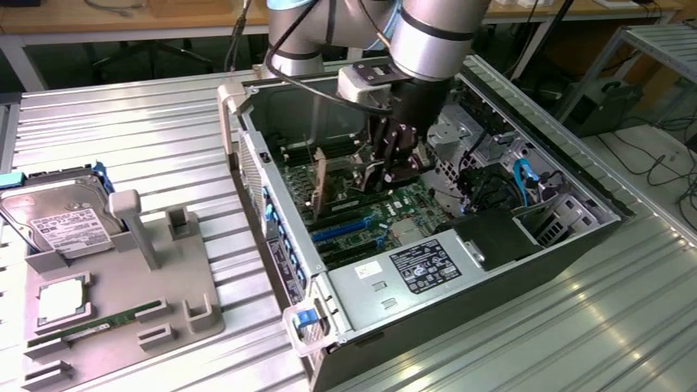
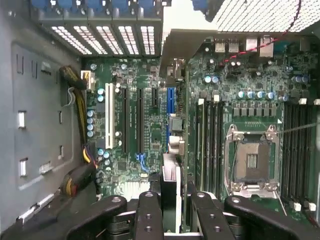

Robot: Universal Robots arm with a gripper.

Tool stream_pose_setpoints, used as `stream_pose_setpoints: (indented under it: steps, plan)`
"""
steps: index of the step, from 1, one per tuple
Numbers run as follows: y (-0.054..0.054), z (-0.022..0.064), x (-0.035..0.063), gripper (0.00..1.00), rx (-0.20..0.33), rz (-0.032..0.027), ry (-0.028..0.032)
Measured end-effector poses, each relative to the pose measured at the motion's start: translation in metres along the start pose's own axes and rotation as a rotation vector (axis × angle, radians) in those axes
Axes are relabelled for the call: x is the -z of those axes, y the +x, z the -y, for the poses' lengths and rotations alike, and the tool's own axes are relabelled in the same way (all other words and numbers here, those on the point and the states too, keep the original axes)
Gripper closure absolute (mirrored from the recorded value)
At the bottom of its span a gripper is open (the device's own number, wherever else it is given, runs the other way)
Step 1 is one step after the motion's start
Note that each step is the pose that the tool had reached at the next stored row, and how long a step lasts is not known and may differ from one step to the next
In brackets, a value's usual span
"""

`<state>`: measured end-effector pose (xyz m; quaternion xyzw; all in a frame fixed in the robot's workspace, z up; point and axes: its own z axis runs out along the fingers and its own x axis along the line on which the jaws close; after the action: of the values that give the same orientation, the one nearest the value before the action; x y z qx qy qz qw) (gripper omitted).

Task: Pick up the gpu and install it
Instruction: 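Insert the gpu into the slot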

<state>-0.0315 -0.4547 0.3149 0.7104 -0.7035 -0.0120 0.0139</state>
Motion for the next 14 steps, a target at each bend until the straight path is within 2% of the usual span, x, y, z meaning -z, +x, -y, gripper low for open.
stream_pose_setpoints:
  steps: [1, 2, 3, 4, 5, 6, 7, 9, 14]
  plan:
    - [-0.005, -0.0035, -0.0129, 0.73, 0.0, 0.0014, 0.0001]
    - [-0.005, -0.0146, -0.0265, 0.73, 0.004, 0.002, 0.0038]
    - [0.0, -0.016, -0.0281, 0.73, 0.004, 0.0042, 0.0046]
    - [0.001, -0.0228, -0.0371, 0.73, 0.004, 0.0135, 0.0045]
    - [0.005, -0.0257, -0.0394, 0.73, 0.005, 0.0286, 0.0048]
    - [0.008, -0.0258, -0.0426, 0.73, 0.005, 0.0286, 0.0048]
    - [0.007, -0.0258, -0.0472, 0.73, 0.005, 0.038, 0.0049]
    - [0.007, -0.0297, -0.0566, 0.73, 0.006, 0.0385, 0.0049]
    - [0.007, -0.0321, -0.0595, 0.73, 0.006, 0.0385, 0.0049]
